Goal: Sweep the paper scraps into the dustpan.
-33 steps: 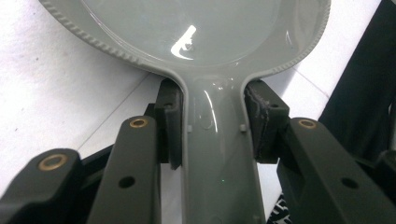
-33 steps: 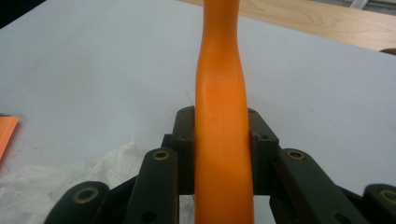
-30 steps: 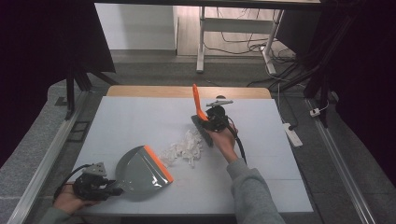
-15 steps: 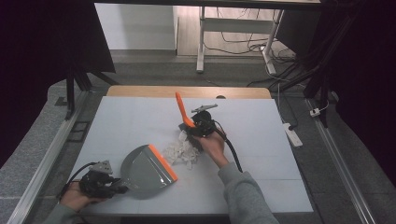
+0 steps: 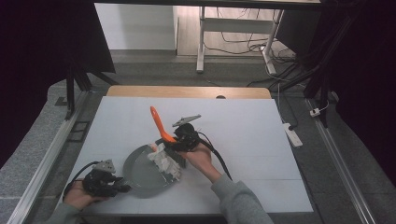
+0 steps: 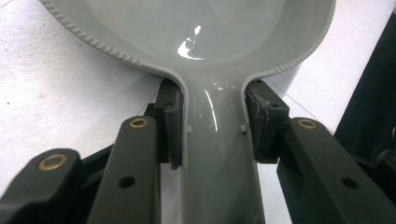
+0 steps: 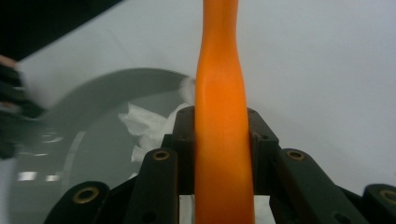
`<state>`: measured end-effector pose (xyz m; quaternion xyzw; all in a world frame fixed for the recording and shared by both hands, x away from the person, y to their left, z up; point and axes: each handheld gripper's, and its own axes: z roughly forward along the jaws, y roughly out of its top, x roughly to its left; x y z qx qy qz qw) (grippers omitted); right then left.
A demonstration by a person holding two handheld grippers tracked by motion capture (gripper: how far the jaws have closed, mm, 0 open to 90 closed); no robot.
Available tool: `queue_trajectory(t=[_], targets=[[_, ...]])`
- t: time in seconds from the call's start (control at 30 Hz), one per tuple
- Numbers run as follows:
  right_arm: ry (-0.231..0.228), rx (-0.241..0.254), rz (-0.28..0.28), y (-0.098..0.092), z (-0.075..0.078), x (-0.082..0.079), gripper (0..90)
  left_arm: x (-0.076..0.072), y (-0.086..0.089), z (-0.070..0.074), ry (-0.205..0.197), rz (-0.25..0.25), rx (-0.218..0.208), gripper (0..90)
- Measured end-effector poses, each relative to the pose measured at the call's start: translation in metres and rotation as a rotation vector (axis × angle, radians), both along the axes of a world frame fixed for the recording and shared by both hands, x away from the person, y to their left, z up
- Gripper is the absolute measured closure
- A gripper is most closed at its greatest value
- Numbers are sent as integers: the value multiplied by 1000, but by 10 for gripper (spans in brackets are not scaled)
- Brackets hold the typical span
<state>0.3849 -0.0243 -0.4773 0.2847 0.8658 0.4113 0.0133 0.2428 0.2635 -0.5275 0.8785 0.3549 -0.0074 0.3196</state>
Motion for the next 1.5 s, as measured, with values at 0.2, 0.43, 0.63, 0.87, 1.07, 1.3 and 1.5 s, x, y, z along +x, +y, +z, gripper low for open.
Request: queue_trajectory(t=[0.2,0.43,0.63,0.87,1.07,1.3,1.5], targets=[[-66,49,-41,-15,25,3,705,0,0,0,1,-1,-3,614],[-98,61,-156,-48,35,22,704,0,0,-1,1,1,1,614],[-124,10,-228,-62,29,38,704,0,0,-1,-1,3,1,614],[-152,-66,-307,-70,21,65,704,1,0,-2,0,7,0,614],[-153,-140,-360,-76,12,89,704,1,0,-2,-3,9,0,614],[-144,-178,-387,-78,6,103,705,3,-1,-2,-2,14,-5,614],[-110,-225,-387,-75,-1,114,706,4,-1,-2,-1,14,-4,614]])
